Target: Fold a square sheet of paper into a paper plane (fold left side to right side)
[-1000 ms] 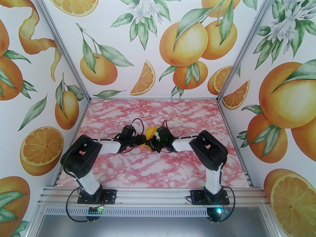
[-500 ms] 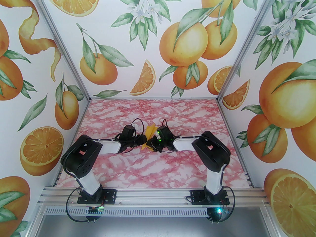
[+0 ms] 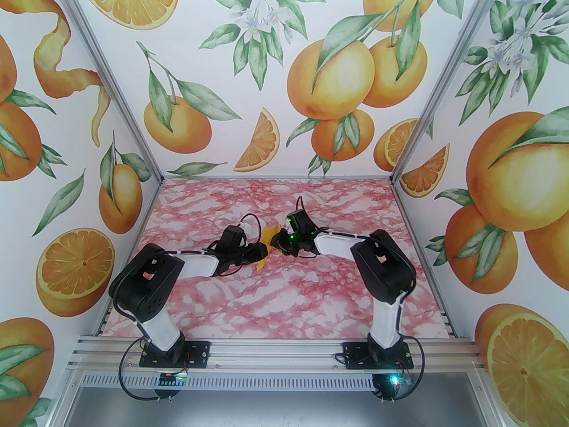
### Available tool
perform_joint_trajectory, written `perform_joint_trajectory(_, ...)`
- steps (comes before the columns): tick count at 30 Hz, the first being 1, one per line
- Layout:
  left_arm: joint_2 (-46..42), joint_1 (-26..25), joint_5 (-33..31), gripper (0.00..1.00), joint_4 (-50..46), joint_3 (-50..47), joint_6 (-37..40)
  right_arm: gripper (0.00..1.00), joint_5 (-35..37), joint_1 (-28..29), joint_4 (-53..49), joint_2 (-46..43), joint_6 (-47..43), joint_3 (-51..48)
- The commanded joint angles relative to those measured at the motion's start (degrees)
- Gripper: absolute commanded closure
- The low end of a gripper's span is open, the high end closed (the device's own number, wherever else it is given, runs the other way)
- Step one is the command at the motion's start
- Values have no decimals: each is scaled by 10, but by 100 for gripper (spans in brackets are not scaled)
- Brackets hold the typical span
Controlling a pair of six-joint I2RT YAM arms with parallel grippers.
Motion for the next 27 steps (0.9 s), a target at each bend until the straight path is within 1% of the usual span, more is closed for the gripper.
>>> perform_joint_trajectory(1,-26,4,18,39,-42,1,2,76,10,2,-26,9,-18,12)
perform_joint_trajectory(6,-67,16,26,36,-50,-16,3,76,13,2,-29,-1,-21,3)
perform_joint_trajectory(11,-93,33,34,41,-46,-42,14,76,14,2,-37,-7,-27,1)
perform_joint_trajectory(13,-95,43,46,42,-26,-55,14,76,14,3,-38,-7,-27,2)
perform_joint_trajectory(14,-93,46,43,43,-30,-55,17,75,14,4,-39,-7,-27,2)
perform_joint_trajectory(15,-86,49,40,47,-44,-49,27,75,15,5,-39,-7,-27,2)
perform_joint_trajectory(16,-77,51,42,54,-56,-40,38,75,15,5,-38,-8,-28,1)
perform_joint_trajectory(17,-67,53,44,58,-61,-32,47,75,15,6,-40,-8,-29,1)
perform_joint_trajectory(19,-47,54,52,60,-59,-20,56,75,16,8,-44,-10,-30,2)
perform_joint_trajectory(20,-38,54,58,62,-54,-16,56,75,17,7,-44,-10,-31,2)
perform_joint_trajectory(23,-18,54,72,65,-34,-11,50,75,18,8,-45,-12,-31,1)
perform_joint_trajectory(27,0,52,84,66,-28,-7,50,74,19,10,-48,-13,-33,0)
